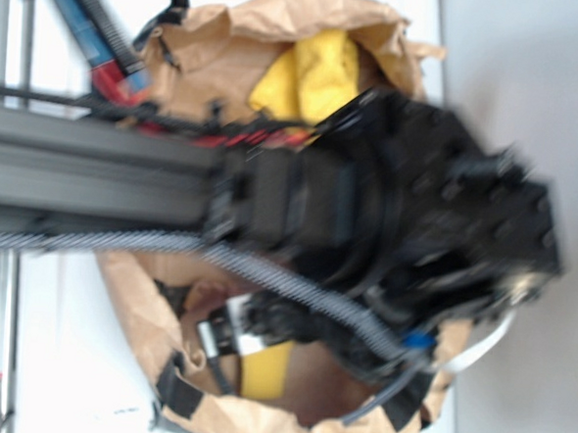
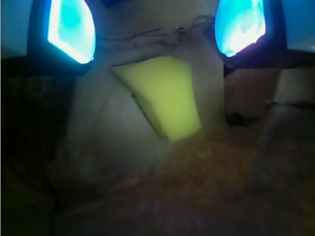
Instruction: Grab the green sponge.
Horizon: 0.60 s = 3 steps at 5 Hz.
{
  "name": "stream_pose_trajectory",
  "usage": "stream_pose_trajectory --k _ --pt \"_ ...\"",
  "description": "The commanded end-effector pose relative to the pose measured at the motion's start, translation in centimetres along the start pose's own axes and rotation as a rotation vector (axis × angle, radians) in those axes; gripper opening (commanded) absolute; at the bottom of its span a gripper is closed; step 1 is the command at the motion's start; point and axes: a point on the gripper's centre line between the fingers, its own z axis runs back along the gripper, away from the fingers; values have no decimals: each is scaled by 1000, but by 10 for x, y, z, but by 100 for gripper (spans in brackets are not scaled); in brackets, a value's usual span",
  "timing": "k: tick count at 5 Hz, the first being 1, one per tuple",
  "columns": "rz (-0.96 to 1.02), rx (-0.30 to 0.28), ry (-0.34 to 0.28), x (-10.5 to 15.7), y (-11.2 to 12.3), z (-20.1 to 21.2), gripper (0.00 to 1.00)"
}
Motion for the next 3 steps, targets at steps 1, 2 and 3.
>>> stream_pose_trajectory --k 1,2,3 --pt "-220 187 -38 16 -27 0 100" --pt "-193 187 -7 19 -22 -10 100" --pt "-154 194 10 22 -18 -20 100"
